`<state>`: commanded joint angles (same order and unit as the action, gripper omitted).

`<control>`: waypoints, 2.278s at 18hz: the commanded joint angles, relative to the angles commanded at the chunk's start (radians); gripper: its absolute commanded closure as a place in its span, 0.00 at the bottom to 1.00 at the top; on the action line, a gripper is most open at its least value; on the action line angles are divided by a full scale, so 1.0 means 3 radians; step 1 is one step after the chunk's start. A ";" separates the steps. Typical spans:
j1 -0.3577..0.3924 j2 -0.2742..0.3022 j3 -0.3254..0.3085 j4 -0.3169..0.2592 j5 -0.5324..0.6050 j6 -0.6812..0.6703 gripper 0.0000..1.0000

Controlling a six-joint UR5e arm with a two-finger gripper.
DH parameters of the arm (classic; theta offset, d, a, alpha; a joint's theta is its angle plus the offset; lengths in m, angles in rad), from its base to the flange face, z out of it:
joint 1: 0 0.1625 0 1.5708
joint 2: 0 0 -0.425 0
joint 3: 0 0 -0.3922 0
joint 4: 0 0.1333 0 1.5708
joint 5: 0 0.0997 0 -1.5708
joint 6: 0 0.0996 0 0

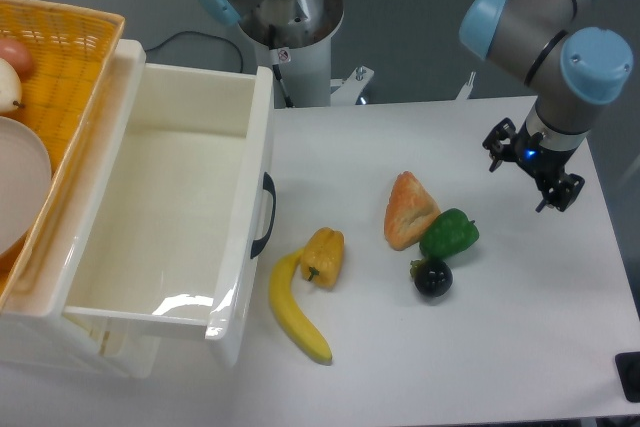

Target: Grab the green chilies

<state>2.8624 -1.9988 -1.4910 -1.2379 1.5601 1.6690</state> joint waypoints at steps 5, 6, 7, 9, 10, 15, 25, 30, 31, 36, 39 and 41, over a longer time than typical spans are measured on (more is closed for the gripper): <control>-0.0025 -0.0005 -0.0036 0.0005 -0.0005 -0.0041 0.00; -0.0031 0.0000 -0.0081 0.0035 0.0000 -0.0127 0.00; -0.0036 0.0005 -0.0163 0.0117 0.0000 -0.0280 0.00; -0.0031 0.0031 -0.0398 0.0418 -0.0005 -0.0460 0.00; -0.0026 0.0041 -0.0490 0.0510 -0.0015 -0.0470 0.00; 0.0046 0.0051 -0.0695 0.0542 -0.0419 -0.0450 0.00; -0.0056 0.0010 -0.0614 0.0542 -0.0337 -0.0476 0.00; -0.0148 -0.0097 -0.0460 0.0542 -0.0337 -0.0476 0.00; -0.0174 -0.0117 -0.0460 0.0547 -0.0337 -0.0476 0.00; -0.0230 -0.0174 -0.0460 0.0552 -0.0322 -0.0481 0.00; -0.0245 -0.0184 -0.0460 0.0552 -0.0317 -0.0481 0.00; -0.0271 -0.0209 -0.0460 0.0552 -0.0317 -0.0486 0.00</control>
<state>2.7811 -2.0616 -1.6291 -1.0723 1.4650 1.5233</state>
